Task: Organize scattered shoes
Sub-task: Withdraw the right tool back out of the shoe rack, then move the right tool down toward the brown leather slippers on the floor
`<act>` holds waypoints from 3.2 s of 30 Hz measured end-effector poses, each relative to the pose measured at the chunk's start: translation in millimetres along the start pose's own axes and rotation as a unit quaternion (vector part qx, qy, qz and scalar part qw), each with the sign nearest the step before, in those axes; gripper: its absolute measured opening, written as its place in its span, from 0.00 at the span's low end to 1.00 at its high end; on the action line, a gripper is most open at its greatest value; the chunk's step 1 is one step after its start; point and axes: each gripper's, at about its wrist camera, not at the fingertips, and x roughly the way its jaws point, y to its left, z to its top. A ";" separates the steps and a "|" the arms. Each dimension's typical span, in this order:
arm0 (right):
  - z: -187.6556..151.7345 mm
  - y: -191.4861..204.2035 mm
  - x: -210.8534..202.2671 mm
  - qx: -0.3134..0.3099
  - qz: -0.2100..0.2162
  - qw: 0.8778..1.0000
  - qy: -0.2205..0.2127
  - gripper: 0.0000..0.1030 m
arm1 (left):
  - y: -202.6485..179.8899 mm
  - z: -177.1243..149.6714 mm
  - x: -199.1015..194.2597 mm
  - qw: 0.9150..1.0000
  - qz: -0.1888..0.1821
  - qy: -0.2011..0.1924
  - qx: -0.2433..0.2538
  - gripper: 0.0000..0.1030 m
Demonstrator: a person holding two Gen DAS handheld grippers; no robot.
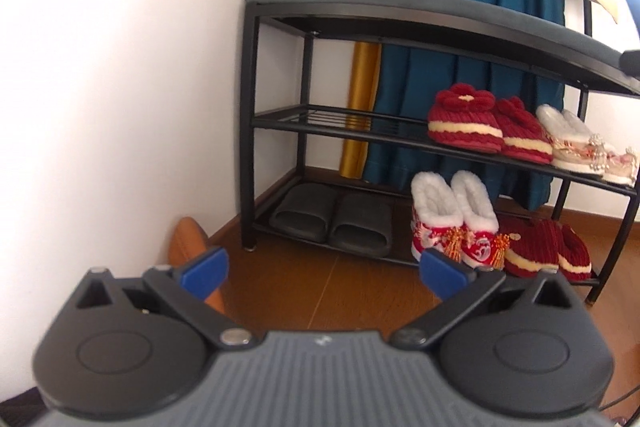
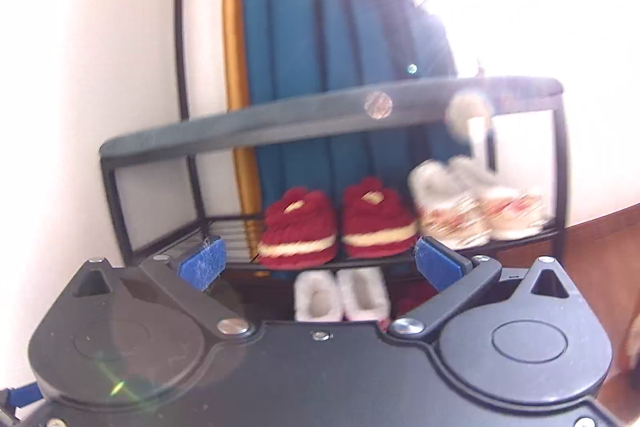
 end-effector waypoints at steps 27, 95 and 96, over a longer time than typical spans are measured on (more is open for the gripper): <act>11.1 -121.2 -149.8 0.115 -0.054 0.992 0.020 1.00 | -103.4 -129.2 -37.1 0.987 -0.106 0.117 0.005 1.00; -42.9 -162.5 -96.3 0.197 -0.089 0.970 0.108 1.00 | -174.3 -116.1 134.0 0.963 -0.174 0.189 0.078 0.24; -43.8 -165.3 -95.6 0.199 -0.092 0.970 0.110 1.00 | -179.5 -117.8 131.8 0.962 -0.182 0.184 0.089 0.24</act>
